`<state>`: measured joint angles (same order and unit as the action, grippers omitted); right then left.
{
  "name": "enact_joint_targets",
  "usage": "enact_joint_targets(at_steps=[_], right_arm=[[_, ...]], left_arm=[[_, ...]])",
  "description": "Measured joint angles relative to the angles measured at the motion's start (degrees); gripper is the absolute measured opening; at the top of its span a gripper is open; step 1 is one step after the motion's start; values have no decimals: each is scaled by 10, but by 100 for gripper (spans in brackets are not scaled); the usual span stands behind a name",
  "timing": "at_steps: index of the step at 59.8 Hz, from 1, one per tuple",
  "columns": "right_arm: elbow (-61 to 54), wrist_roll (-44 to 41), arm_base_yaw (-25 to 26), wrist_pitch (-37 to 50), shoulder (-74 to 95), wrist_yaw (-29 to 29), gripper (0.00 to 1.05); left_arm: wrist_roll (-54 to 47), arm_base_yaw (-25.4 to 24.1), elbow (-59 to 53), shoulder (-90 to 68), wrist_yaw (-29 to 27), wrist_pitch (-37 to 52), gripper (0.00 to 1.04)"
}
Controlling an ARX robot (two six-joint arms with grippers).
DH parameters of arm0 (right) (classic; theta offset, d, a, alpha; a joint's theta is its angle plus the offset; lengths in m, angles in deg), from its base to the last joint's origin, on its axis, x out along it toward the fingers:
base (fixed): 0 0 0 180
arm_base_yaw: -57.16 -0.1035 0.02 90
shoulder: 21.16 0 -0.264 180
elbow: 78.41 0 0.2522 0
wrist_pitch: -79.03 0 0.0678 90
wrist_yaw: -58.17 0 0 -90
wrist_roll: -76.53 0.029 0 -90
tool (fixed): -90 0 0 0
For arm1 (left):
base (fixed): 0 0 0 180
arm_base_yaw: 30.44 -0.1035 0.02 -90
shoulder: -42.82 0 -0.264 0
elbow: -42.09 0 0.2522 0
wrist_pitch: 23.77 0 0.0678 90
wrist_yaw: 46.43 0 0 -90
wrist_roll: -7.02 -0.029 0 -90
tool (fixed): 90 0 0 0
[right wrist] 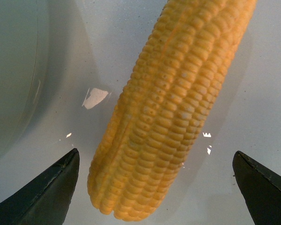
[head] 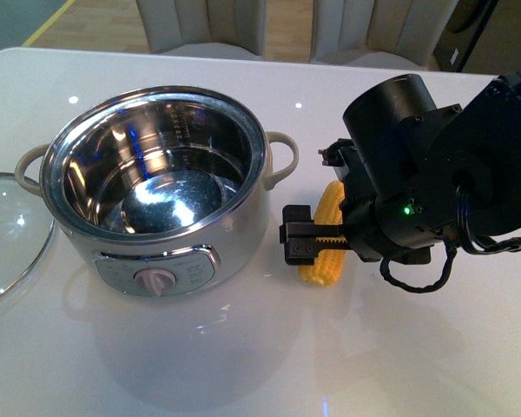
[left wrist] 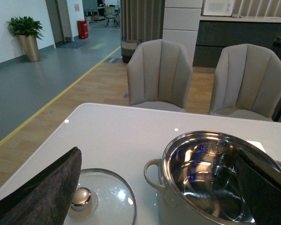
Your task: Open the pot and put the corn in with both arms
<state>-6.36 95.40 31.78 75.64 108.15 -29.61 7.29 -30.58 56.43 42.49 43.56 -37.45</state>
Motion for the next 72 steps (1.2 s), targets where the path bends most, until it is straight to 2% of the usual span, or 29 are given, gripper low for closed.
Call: enact_joint_targets(at_steps=[20, 42, 52, 72], right_arm=[[17, -3, -2, 2, 32, 14, 95], [19, -7, -2, 0, 34, 19, 42], [19, -9, -2, 6, 34, 24, 31], [-30, -19, -3, 101, -18, 31, 24]], left_arm=[[0, 0, 0, 0, 0, 0, 98], [0, 0, 0, 0, 0, 0, 98], [0, 0, 0, 0, 0, 0, 98], [0, 0, 0, 0, 0, 0, 98]])
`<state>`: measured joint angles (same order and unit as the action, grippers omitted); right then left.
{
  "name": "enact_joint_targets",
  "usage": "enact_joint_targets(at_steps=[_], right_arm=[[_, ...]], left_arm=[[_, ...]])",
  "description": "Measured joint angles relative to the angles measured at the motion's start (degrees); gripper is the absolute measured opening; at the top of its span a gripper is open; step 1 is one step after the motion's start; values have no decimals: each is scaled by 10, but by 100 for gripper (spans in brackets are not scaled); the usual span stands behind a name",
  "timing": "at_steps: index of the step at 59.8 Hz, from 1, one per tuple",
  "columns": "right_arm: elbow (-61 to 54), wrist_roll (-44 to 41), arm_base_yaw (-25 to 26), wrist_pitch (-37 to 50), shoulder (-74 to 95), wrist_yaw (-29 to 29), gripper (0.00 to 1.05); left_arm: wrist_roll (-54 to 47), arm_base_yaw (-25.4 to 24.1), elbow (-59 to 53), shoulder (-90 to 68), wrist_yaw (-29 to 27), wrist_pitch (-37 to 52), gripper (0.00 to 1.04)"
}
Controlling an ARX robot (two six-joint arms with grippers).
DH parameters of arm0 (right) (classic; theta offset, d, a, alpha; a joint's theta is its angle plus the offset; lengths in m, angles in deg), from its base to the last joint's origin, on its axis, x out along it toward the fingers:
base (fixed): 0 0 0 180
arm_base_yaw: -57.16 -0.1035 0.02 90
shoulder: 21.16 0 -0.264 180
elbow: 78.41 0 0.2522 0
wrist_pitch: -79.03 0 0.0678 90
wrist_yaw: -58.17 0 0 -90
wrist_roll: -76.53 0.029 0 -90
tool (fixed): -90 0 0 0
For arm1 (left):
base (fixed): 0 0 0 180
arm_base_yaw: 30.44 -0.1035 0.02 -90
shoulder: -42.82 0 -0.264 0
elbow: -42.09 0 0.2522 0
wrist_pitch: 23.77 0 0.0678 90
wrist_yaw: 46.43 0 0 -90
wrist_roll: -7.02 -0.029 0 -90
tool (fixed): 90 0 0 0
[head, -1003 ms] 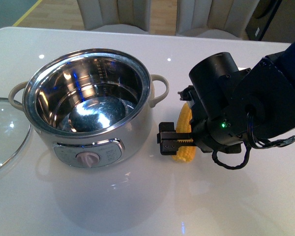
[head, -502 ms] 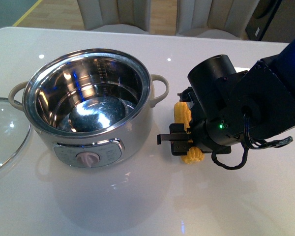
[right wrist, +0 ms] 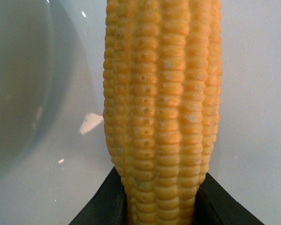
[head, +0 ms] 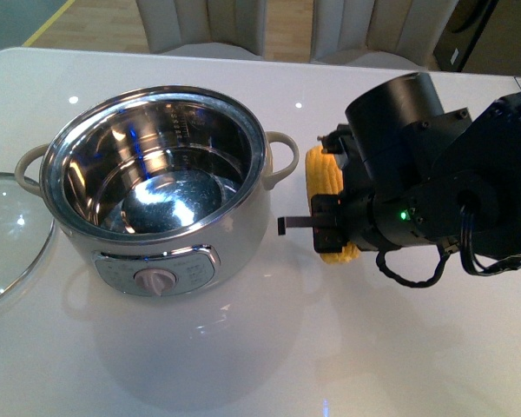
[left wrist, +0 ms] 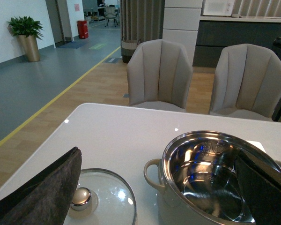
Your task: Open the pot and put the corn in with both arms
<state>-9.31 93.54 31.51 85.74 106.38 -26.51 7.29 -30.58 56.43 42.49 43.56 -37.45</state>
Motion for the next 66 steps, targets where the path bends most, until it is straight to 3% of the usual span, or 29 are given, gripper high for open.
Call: enact_joint_targets(at_steps=[23, 42, 66], right_arm=[[-10, 47, -2, 3, -97, -38, 23], [53, 98, -16, -32, -143, -69, 23], [140, 190, -75, -64, -134, -114, 23]], left_arm=[[0, 0, 0, 0, 0, 0, 98], [0, 0, 0, 0, 0, 0, 98], [0, 0, 0, 0, 0, 0, 98]])
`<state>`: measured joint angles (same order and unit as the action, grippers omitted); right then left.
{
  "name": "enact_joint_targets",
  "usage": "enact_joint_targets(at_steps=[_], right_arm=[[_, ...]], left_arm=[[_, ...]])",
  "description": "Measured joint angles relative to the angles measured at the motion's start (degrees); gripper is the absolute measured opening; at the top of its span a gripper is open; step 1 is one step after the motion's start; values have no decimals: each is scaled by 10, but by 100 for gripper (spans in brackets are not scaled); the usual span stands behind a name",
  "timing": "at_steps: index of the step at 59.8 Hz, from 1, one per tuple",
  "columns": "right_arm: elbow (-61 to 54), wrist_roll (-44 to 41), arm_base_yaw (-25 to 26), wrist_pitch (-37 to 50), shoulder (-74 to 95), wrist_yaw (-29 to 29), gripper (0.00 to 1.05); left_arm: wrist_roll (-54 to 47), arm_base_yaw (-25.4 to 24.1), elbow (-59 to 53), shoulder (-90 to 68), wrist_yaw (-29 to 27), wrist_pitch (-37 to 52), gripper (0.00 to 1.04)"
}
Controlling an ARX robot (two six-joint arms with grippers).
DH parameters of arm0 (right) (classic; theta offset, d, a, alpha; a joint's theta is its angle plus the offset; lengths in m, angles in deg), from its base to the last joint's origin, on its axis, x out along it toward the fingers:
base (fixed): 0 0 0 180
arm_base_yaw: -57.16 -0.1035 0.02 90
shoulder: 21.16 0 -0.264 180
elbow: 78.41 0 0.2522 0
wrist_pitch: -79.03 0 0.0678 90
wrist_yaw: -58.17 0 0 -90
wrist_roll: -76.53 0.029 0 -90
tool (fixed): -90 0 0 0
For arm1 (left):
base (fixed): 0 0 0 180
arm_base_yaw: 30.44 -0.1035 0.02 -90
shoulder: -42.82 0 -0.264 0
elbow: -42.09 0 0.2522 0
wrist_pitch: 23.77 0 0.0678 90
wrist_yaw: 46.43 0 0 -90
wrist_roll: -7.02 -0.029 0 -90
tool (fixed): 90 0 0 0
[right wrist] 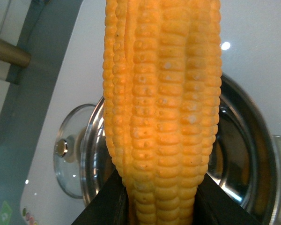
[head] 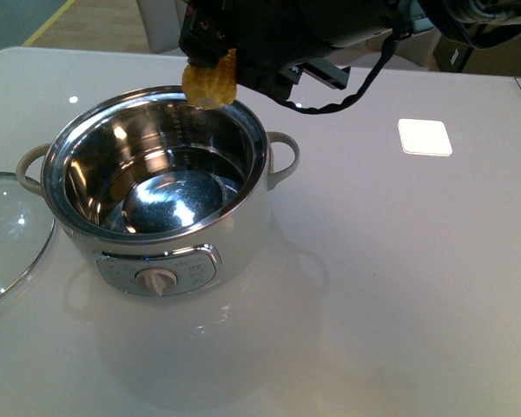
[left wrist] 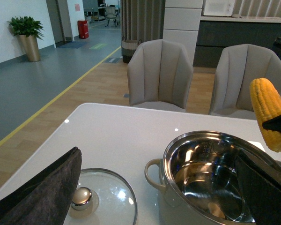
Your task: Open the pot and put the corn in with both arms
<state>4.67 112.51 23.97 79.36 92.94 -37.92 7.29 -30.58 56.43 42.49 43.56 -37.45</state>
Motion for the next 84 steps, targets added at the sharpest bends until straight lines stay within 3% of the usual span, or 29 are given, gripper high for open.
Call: enact_joint_targets(at_steps=[35, 63, 74, 84], right_arm=[[34, 26, -51, -86, 63, -32, 23], [29, 37, -50, -77, 63, -40, 96], [-10, 44, -24, -52, 44, -12, 96], [-76, 48, 33, -2, -31, 29, 96]], left_arm=[[0, 0, 0, 0, 0, 0, 98], [0, 0, 0, 0, 0, 0, 98], [0, 0, 0, 0, 0, 0, 98], [0, 0, 0, 0, 0, 0, 98]])
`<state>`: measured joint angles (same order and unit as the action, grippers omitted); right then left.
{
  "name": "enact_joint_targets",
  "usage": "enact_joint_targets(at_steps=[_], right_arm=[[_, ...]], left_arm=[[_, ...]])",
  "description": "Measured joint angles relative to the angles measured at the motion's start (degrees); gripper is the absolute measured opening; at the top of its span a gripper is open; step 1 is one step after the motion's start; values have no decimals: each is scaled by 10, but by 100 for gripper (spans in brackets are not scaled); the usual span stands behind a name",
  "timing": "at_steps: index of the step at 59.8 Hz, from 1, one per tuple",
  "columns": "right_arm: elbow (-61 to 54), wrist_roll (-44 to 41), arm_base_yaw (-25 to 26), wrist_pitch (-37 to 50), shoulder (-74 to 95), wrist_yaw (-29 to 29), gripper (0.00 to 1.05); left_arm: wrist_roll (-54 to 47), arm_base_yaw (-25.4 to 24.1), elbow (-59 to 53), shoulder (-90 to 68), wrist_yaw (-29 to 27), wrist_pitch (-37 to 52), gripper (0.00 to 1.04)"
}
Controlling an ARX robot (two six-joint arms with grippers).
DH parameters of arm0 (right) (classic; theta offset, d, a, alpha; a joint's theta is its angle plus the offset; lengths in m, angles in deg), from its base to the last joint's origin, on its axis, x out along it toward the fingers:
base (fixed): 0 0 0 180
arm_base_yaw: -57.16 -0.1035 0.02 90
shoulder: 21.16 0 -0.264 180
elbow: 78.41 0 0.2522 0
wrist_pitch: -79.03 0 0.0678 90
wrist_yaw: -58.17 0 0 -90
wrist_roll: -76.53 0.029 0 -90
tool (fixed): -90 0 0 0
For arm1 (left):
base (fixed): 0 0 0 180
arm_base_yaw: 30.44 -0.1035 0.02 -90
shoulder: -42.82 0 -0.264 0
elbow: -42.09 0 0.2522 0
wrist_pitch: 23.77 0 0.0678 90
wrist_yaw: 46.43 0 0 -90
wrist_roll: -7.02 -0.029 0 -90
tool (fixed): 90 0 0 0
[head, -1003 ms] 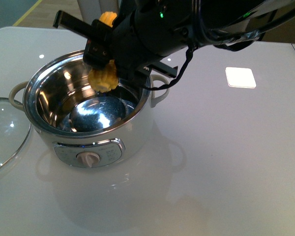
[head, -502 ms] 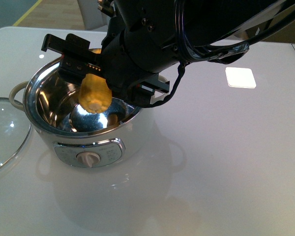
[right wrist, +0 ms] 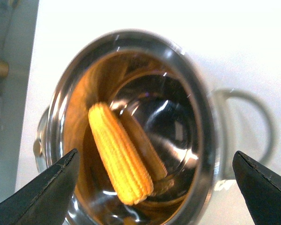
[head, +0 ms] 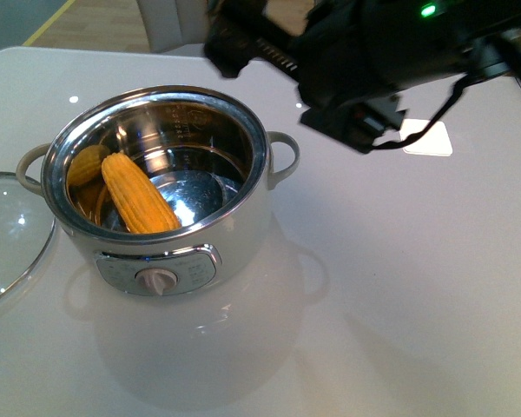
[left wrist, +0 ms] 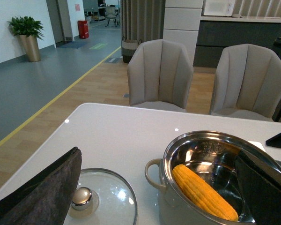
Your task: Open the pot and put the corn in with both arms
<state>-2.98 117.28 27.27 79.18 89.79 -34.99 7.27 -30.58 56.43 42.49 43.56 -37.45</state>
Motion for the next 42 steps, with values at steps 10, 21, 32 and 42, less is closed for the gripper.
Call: enact_joint_targets(at_steps=[10, 21, 32, 42], right_arm=[[-82, -37, 65, 26, -92, 62, 96], [-191, -116, 130, 65, -193, 151, 96], [-270, -182, 160, 100, -263, 202, 96], [-348, -295, 174, 332, -246, 152, 80]], left_arm=[[0, 0, 0, 0, 0, 0, 98], [0, 0, 0, 0, 0, 0, 98], [0, 0, 0, 0, 0, 0, 98], [0, 0, 0, 0, 0, 0, 98]])
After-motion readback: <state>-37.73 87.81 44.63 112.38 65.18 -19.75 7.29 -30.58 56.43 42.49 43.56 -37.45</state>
